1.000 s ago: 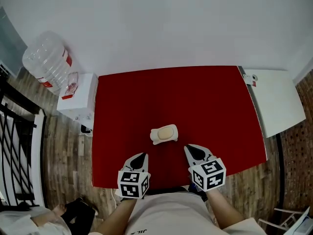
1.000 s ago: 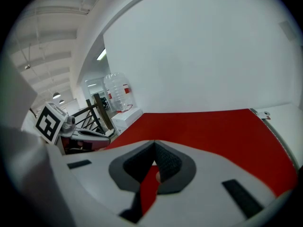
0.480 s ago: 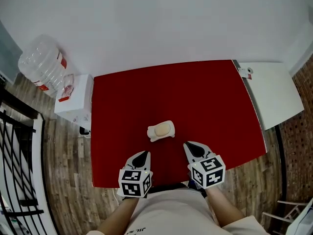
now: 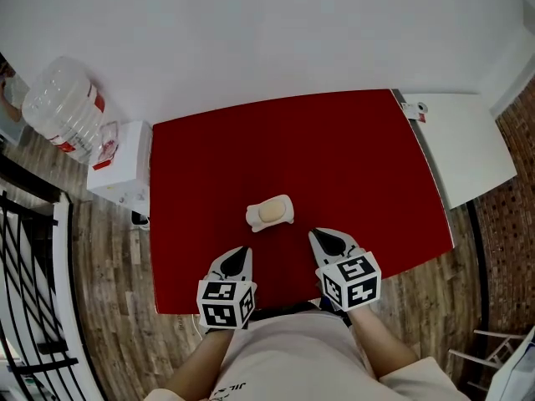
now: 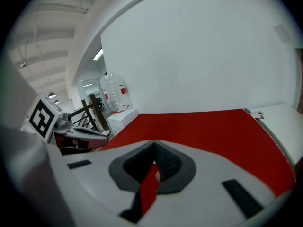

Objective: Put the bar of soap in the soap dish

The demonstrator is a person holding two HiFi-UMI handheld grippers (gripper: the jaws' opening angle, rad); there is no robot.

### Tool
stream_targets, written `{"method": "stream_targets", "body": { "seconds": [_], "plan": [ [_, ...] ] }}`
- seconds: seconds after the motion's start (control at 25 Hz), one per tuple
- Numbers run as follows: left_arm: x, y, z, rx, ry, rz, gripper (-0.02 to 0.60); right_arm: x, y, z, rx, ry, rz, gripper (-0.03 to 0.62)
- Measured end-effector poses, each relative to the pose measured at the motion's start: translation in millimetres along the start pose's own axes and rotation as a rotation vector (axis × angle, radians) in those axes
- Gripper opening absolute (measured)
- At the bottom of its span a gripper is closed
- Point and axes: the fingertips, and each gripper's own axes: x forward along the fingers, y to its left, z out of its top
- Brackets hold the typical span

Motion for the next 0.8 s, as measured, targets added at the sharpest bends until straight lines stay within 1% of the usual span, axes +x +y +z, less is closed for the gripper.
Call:
{"method": "stream_targets", "body": {
  "seconds": [0.8],
  "plan": [
    [8,-6,-9,-0.005,0.018,-0.004,0.009,-1,-14,-3,0.009,0.003,-0.001,0.003]
  ]
}}
